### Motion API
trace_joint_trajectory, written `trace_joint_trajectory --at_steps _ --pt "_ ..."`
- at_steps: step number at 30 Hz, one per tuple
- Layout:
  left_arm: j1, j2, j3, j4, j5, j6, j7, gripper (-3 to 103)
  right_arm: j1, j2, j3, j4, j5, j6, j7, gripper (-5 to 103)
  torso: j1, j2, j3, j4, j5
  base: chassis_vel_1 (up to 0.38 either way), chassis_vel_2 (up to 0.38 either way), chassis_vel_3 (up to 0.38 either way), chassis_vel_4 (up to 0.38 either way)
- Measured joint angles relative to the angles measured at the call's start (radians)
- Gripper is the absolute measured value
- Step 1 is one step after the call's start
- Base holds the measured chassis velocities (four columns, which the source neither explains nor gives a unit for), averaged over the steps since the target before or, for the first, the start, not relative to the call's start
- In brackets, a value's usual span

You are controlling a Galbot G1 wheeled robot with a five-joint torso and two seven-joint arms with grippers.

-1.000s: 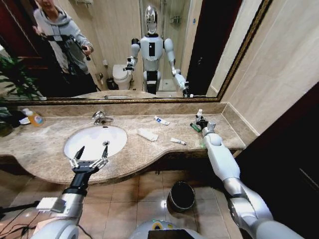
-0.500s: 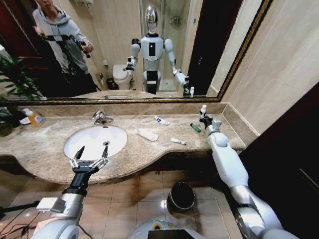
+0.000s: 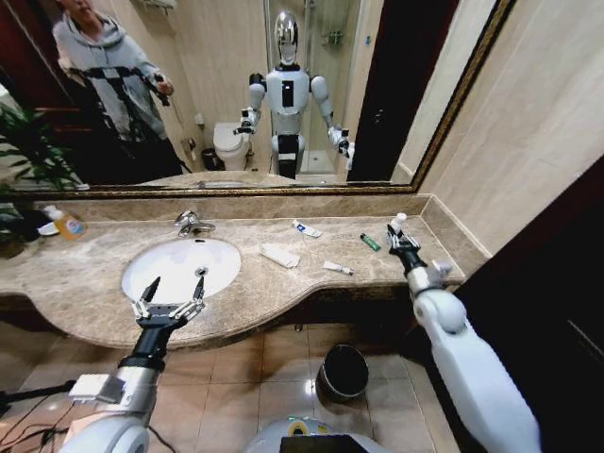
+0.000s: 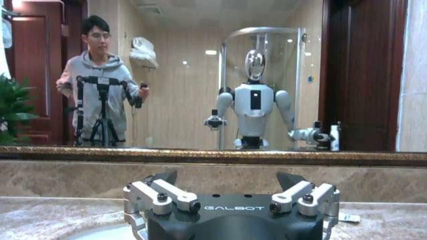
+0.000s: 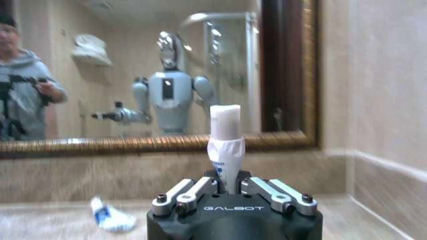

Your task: Pick up the trash from the sink and place it in the trash bin.

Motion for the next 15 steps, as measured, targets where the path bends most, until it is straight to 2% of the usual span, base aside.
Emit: trace_joint_trajectory --at_steps 1,4,6,8,9,11,15 --pt "0.0 0.0 0.0 0.0 0.0 0.0 0.0 100 0.0 0.0 0.0 0.0 0.0 0.0 0.0 13 0.0 0.0 0.0 0.0 0.0 0.0 0.0 0.0 0.0" --pt "0.0 0.0 0.0 0.0 0.0 0.0 0.0 100 -0.171 0.062 0.063 0.061 -0.027 0.055 -0.021 13 0.0 0.0 0.0 -0.0001 -0.0004 0.0 0.0 0.0 0.0" --pt "0.0 0.0 0.0 0.0 0.0 0.0 0.0 100 -0.205 0.079 0.071 0.067 -0.038 0.071 -0.027 13 0.0 0.0 0.0 0.0001 -0.0005 0.0 0.0 0.0 0.0" --pt "0.0 0.0 0.0 0.0 0.0 0.0 0.0 100 -0.298 0.146 0.071 0.068 -0.081 0.128 -0.041 13 0.0 0.0 0.0 0.0001 -0.0006 0.0 0.0 0.0 0.0" --pt "0.0 0.0 0.0 0.0 0.0 0.0 0.0 100 -0.298 0.146 0.071 0.068 -0.081 0.128 -0.041 13 0.0 0.0 0.0 0.0001 -0.0006 0.0 0.0 0.0 0.0" --pt "0.0 0.0 0.0 0.0 0.0 0.0 0.0 100 -0.358 0.204 0.044 0.046 -0.131 0.172 -0.053 13 0.0 0.0 0.0 0.0002 -0.0004 0.0 0.0 0.0 0.0" --pt "0.0 0.0 0.0 0.0 0.0 0.0 0.0 100 -0.384 0.249 0.021 0.009 -0.173 0.208 -0.071 13 0.0 0.0 0.0 0.0002 -0.0006 0.0 0.0 0.0 0.0"
